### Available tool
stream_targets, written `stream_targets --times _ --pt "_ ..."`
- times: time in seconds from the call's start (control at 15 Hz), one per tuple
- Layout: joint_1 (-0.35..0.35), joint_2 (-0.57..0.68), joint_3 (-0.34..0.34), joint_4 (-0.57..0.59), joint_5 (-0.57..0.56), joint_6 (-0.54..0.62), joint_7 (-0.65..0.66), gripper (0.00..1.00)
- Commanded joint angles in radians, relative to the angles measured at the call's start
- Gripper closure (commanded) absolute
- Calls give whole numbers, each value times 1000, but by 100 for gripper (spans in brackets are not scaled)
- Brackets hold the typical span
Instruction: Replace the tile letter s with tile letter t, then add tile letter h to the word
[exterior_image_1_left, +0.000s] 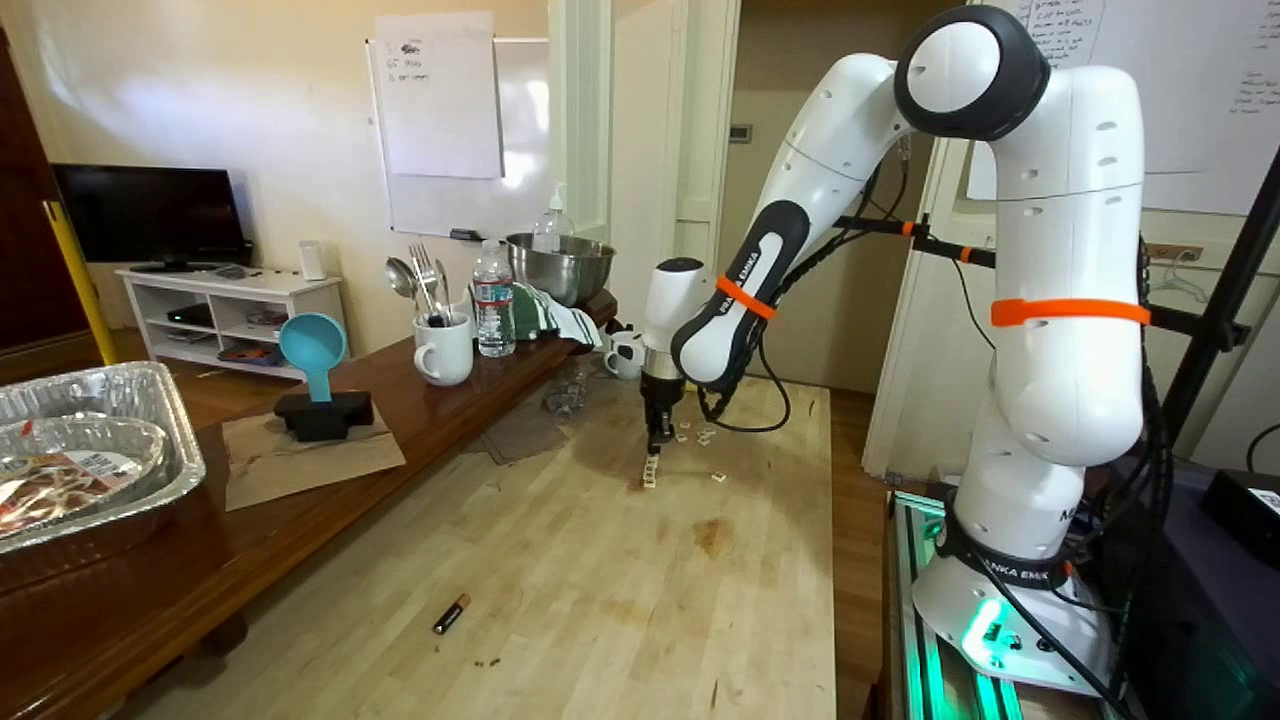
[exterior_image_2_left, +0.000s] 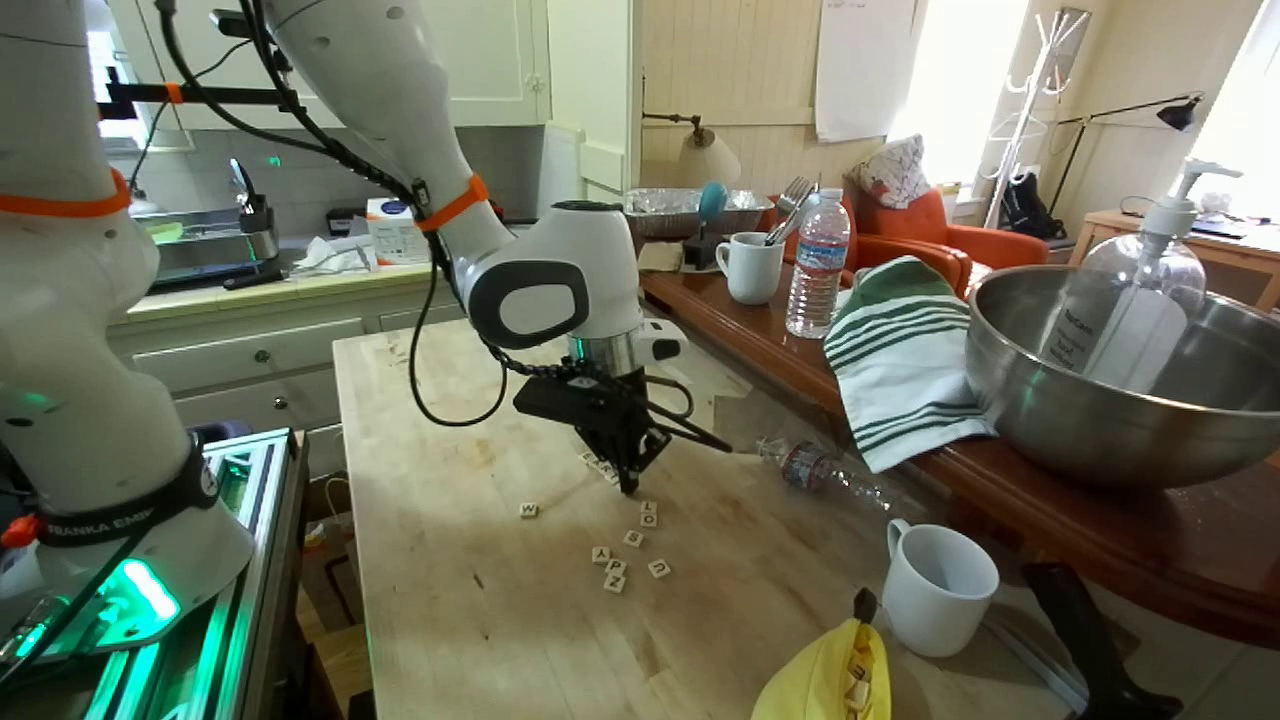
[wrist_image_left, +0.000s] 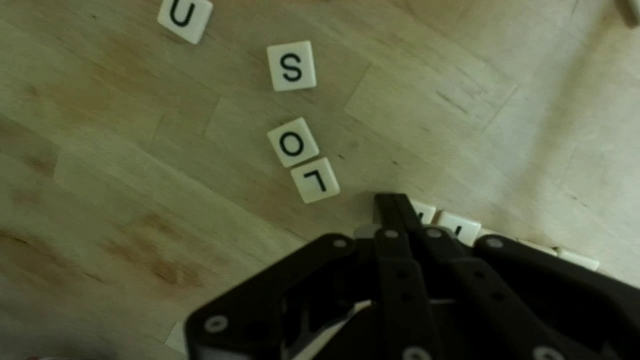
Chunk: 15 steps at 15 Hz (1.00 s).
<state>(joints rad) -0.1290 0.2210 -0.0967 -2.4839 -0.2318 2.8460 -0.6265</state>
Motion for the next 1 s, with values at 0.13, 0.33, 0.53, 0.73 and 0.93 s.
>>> stream_targets --times 0.13,0.33,0.53,0.73,0.93 --pt "7 48 4 10 -41 3 44 100" --pt "7 49 6 10 -45 3 45 100" --pt "7 49 9 10 -44 2 44 100" --pt "7 49 11 9 -40 3 46 100" --pt "8 49 17 9 -37 1 48 100"
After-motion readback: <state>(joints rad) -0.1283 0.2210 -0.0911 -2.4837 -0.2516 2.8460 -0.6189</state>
